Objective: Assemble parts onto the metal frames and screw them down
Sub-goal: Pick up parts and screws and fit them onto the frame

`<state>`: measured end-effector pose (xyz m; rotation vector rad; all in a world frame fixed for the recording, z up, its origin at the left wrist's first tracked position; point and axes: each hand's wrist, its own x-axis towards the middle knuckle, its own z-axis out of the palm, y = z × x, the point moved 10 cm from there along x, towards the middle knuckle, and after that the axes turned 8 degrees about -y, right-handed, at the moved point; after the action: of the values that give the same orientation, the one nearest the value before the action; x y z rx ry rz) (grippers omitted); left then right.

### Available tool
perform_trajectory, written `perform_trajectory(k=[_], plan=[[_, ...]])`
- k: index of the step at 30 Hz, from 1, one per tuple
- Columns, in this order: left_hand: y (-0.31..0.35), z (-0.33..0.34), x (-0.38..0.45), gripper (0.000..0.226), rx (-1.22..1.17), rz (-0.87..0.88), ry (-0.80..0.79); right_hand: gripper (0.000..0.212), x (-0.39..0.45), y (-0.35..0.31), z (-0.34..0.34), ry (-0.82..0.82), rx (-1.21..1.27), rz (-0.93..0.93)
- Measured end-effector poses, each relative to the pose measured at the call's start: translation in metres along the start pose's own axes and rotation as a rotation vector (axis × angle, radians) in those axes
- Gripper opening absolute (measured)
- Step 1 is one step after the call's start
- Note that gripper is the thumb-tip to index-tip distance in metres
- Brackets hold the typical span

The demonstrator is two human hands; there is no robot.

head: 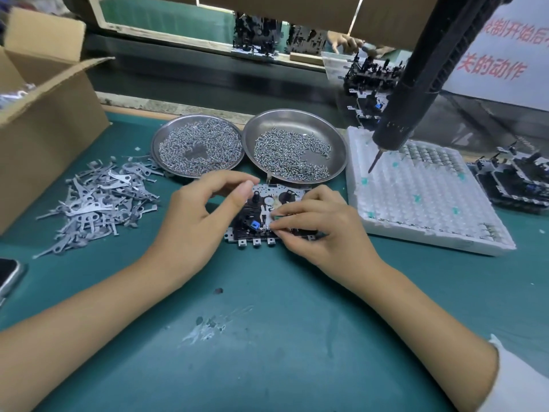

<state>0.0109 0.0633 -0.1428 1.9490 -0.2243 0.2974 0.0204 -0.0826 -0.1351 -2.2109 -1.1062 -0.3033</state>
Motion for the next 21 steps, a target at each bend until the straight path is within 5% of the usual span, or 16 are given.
perform_trajectory(k=[9,21], plan=[[0.016,0.031,-0.009,0.038,0.384,0.095,-0.197,0.017,0.001,0.006,0.002,-0.081,0.119,0.122],[0.015,0.037,-0.004,0.030,0.430,0.095,-0.188,0.017,-0.002,0.008,-0.008,0.018,0.182,0.188]])
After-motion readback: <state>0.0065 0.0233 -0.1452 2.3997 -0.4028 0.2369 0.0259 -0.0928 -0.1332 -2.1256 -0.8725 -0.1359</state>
